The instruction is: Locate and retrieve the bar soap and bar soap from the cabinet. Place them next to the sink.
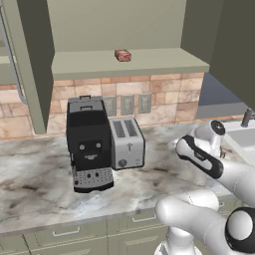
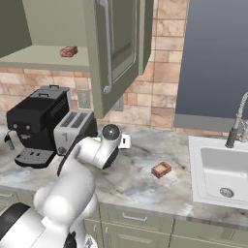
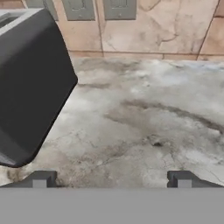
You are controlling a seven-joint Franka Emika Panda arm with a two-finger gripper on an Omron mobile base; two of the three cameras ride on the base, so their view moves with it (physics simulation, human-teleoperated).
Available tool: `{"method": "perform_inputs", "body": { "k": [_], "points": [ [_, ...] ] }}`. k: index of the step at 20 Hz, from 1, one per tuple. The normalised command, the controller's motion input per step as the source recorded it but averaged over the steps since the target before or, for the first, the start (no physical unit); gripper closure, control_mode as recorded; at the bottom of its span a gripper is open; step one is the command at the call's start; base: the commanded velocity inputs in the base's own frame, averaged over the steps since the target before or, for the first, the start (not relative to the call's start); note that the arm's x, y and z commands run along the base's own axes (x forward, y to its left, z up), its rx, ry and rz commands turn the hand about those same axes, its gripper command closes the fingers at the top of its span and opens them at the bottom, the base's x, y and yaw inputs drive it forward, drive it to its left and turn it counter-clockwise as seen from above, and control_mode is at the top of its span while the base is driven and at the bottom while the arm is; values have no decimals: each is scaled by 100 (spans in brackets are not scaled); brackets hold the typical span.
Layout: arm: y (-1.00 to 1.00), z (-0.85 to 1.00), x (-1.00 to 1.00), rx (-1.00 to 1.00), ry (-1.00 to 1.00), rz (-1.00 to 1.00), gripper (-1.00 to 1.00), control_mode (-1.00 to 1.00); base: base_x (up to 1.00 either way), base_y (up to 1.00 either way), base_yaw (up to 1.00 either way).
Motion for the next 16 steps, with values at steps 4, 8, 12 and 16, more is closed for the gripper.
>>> {"method": "perform_inputs", "body": {
  "k": [4,8,12,16],
  "points": [
    [57,10,26,-18,24,6,-100,-100,0,0,0],
    [45,18,18,-15,10,-8,-100,-100,0,0,0],
    [46,18,-1,-15,0,-14,-100,-100,0,0,0],
    [39,21,-3,-11,0,-22,-100,-100,0,0,0]
  ]
}}
